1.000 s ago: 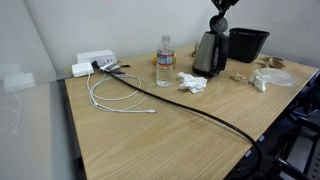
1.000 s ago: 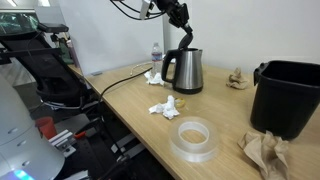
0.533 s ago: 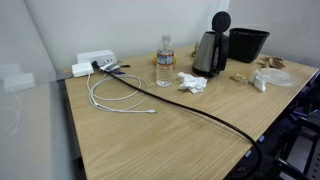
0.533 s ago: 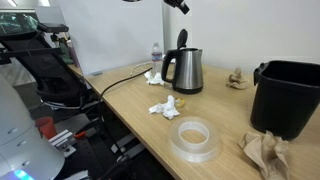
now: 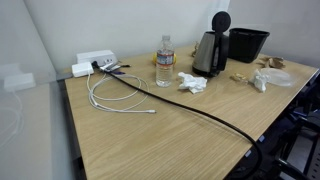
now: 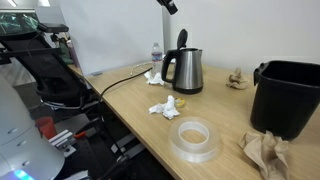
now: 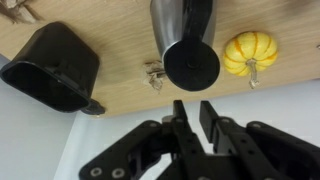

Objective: Open the lid on the electric kettle

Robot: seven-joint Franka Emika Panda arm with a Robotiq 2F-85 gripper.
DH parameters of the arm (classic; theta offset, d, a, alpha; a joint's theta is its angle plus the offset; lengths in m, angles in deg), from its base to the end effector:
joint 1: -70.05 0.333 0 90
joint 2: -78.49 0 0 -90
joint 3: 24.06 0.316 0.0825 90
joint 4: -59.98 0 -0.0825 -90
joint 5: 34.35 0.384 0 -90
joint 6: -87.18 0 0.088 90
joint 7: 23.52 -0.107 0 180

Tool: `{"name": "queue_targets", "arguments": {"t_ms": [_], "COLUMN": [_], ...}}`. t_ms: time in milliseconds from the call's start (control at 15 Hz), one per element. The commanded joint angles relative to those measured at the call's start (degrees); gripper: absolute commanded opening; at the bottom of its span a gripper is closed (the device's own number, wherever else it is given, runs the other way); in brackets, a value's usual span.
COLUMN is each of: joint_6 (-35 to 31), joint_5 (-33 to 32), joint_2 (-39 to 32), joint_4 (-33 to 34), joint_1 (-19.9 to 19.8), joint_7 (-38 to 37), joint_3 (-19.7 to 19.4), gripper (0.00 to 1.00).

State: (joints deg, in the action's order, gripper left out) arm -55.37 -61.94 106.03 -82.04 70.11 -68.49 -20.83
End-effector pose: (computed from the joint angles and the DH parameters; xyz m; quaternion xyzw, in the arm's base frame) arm 0.4377 0.0293 0.5134 0.9316 -0.1956 0.2939 0.0870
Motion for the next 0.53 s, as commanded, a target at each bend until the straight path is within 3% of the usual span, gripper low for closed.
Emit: {"name": "queue_targets", "arguments": {"t_ms": [0,200,467], "joint_6": [-0.4,-0.4,-0.4], "joint_5": [3.3,3.0,2.9], "joint_2": [0.8,0.5,0.4], "joint_4": [-0.1,-0.2,-0.1], "joint_1": [-3.3,-4.1,-4.3], "joint_7": [2.6,2.2,2.2], "joint_3": [3.0,4.0,4.1], "gripper": [0.30,0.48,0.48]}}
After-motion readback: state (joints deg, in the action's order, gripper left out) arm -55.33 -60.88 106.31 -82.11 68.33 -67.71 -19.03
